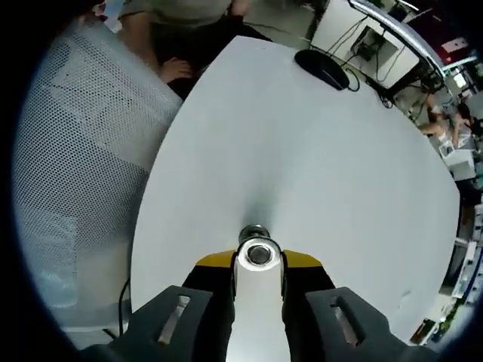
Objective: Place the washer onto the threaded stud by aligning its center hole with the stud, sliding it down to the base, and recovering from edge contact or off-axis alignment until the washer reaches the visible bottom stop.
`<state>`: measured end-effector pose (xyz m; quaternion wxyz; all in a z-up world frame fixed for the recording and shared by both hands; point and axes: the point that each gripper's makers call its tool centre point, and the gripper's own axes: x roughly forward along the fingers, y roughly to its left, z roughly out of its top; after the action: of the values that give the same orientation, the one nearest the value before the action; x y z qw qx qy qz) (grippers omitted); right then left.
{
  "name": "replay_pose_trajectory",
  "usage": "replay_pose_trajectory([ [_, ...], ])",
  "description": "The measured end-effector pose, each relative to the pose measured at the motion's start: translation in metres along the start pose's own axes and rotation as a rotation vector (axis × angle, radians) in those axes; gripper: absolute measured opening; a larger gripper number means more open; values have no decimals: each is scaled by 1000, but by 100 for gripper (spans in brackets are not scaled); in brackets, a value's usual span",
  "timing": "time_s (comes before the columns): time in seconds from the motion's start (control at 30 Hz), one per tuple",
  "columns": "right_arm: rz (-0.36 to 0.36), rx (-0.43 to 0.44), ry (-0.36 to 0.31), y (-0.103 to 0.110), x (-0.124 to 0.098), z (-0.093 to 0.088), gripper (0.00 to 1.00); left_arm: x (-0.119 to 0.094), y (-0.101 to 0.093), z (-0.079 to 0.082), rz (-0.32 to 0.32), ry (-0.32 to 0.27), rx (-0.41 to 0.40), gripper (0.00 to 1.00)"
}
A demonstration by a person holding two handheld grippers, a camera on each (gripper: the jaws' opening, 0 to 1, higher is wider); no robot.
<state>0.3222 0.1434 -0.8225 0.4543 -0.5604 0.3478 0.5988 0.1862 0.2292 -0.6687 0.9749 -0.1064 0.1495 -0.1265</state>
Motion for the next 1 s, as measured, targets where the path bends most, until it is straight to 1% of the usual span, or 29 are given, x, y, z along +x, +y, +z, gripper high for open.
replay_pose_trajectory([
  [0.13,10,-18,21,0,7,-1,22,0,0,0,0,-1,-1,20],
  [0.37,22,-19,39,1,18,-5,22,0,0,1,1,-6,-5,20],
  [0.6,34,-27,29,6,28,-4,22,0,0,1,2,-5,-6,19],
  [0.73,42,-13,27,8,34,-7,22,0,0,1,4,-6,-8,19],
  [0.9,49,-8,28,6,40,-11,22,0,1,1,5,-5,-9,19],
  [1.0,53,-2,20,5,40,-11,22,0,1,1,6,-5,-9,19],
])
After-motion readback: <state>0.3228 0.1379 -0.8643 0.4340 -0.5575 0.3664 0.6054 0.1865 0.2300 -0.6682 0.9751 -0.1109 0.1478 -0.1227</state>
